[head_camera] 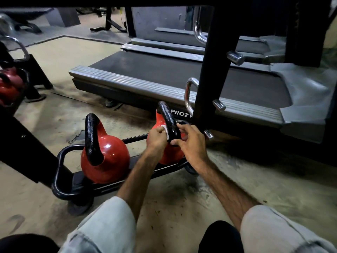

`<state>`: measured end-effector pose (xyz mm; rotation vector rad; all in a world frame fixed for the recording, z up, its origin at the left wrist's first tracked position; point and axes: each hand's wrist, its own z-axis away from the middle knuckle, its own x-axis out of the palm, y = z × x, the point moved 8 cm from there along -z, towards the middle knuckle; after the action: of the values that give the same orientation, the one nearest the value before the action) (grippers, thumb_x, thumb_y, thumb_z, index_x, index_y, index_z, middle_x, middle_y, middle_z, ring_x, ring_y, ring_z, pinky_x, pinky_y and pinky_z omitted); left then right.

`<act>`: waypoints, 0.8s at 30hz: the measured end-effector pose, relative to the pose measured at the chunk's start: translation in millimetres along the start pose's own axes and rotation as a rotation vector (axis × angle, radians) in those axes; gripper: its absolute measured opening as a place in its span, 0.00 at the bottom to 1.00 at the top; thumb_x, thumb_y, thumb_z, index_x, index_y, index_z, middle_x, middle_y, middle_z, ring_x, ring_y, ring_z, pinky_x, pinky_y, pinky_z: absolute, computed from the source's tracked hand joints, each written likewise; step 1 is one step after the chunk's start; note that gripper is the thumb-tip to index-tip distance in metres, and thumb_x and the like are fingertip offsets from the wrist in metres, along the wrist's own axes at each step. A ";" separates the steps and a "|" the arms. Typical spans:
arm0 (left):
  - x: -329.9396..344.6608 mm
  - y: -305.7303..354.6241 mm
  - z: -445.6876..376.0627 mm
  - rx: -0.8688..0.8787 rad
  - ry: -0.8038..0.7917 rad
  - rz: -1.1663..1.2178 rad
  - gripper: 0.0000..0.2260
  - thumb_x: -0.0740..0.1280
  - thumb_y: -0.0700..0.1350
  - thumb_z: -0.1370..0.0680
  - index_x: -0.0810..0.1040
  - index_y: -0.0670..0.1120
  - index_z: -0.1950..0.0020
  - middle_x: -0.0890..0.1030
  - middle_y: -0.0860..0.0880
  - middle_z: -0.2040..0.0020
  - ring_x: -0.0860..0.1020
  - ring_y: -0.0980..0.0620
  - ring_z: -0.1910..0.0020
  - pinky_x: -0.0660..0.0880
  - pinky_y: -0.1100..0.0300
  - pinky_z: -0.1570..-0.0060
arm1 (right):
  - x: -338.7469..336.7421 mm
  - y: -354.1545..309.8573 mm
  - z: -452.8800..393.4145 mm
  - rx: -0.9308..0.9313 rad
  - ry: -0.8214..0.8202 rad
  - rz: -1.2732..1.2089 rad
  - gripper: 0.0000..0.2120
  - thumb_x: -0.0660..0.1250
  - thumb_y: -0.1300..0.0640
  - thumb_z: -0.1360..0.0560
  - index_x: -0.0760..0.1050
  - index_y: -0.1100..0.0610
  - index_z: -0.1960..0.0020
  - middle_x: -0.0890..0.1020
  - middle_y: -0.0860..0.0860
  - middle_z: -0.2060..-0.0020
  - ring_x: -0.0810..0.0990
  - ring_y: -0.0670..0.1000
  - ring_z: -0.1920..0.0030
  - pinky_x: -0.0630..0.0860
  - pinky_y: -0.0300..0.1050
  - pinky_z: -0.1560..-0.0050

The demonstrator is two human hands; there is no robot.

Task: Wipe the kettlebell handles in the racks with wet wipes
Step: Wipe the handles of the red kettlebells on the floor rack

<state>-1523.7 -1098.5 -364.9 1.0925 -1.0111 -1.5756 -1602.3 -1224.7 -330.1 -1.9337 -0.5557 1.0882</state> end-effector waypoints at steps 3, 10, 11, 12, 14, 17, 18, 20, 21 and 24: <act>-18.9 19.9 17.3 0.169 0.144 -0.146 0.07 0.66 0.39 0.25 0.83 0.40 0.53 0.84 0.41 0.56 0.80 0.49 0.57 0.76 0.55 0.53 | -2.8 -4.1 -2.4 0.000 -0.021 0.016 0.31 0.82 0.58 0.40 0.78 0.52 0.38 0.78 0.46 0.49 0.79 0.43 0.55 0.79 0.45 0.46; -23.4 52.5 30.8 0.332 -0.093 -0.030 0.07 0.69 0.34 0.28 0.83 0.45 0.58 0.83 0.43 0.60 0.78 0.52 0.60 0.75 0.54 0.54 | -14.0 -33.1 2.3 -0.159 -0.039 -0.239 0.20 0.76 0.65 0.32 0.82 0.54 0.41 0.82 0.46 0.46 0.82 0.46 0.50 0.79 0.41 0.47; -17.8 55.8 29.3 0.345 -0.161 -0.024 0.09 0.68 0.32 0.29 0.82 0.45 0.59 0.82 0.43 0.61 0.77 0.50 0.60 0.74 0.53 0.54 | -19.8 -35.0 1.6 -0.152 0.005 -0.310 0.16 0.74 0.67 0.31 0.84 0.55 0.45 0.84 0.47 0.49 0.83 0.47 0.51 0.79 0.41 0.47; -13.6 58.2 28.4 0.341 -0.209 -0.015 0.08 0.68 0.32 0.29 0.82 0.45 0.59 0.82 0.42 0.61 0.77 0.49 0.60 0.75 0.51 0.54 | -25.8 -31.4 -1.0 -0.117 0.065 -0.350 0.12 0.73 0.67 0.30 0.85 0.56 0.49 0.85 0.48 0.52 0.84 0.46 0.52 0.79 0.40 0.48; -8.2 60.8 23.9 0.340 -0.222 -0.025 0.05 0.69 0.36 0.27 0.82 0.45 0.56 0.83 0.42 0.60 0.79 0.47 0.59 0.77 0.47 0.49 | -36.5 -10.7 -8.7 0.002 0.172 -0.401 0.10 0.73 0.65 0.28 0.85 0.52 0.53 0.86 0.47 0.57 0.84 0.44 0.56 0.79 0.38 0.51; -11.3 75.0 21.5 0.509 -0.032 -0.350 0.08 0.71 0.37 0.28 0.83 0.44 0.50 0.84 0.46 0.53 0.81 0.50 0.52 0.73 0.65 0.45 | -34.7 26.2 -14.4 0.133 0.192 -0.383 0.14 0.73 0.62 0.28 0.83 0.42 0.57 0.87 0.46 0.58 0.86 0.48 0.56 0.82 0.53 0.48; -8.5 80.6 23.7 0.573 -0.004 -0.470 0.11 0.73 0.37 0.29 0.83 0.43 0.47 0.83 0.46 0.48 0.80 0.51 0.48 0.68 0.72 0.46 | -28.4 32.9 -12.2 0.139 0.154 -0.361 0.15 0.73 0.62 0.28 0.83 0.40 0.58 0.87 0.46 0.58 0.86 0.49 0.55 0.81 0.56 0.47; -5.7 84.2 24.0 0.609 -0.006 -0.550 0.16 0.75 0.38 0.32 0.82 0.41 0.45 0.81 0.45 0.44 0.78 0.51 0.43 0.64 0.74 0.46 | -11.6 35.9 -3.0 0.134 0.070 -0.325 0.12 0.72 0.60 0.26 0.84 0.42 0.55 0.86 0.45 0.56 0.85 0.46 0.51 0.79 0.55 0.43; -6.3 83.3 23.4 0.601 -0.008 -0.533 0.17 0.76 0.37 0.33 0.82 0.41 0.45 0.81 0.45 0.43 0.78 0.50 0.43 0.66 0.72 0.45 | -6.3 35.2 1.4 0.120 0.056 -0.304 0.08 0.72 0.57 0.26 0.85 0.45 0.51 0.86 0.44 0.54 0.84 0.44 0.49 0.79 0.52 0.41; -11.9 79.1 22.1 0.603 0.002 -0.458 0.18 0.77 0.37 0.34 0.82 0.39 0.45 0.81 0.44 0.43 0.79 0.50 0.43 0.69 0.70 0.44 | 0.2 29.7 2.8 0.088 0.063 -0.302 0.10 0.71 0.53 0.26 0.83 0.47 0.45 0.85 0.42 0.50 0.82 0.40 0.45 0.76 0.45 0.39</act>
<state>-1524.4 -1102.0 -282.0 1.8407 -1.3486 -1.6558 -1605.1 -1239.9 -355.6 -1.7345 -0.7253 0.8426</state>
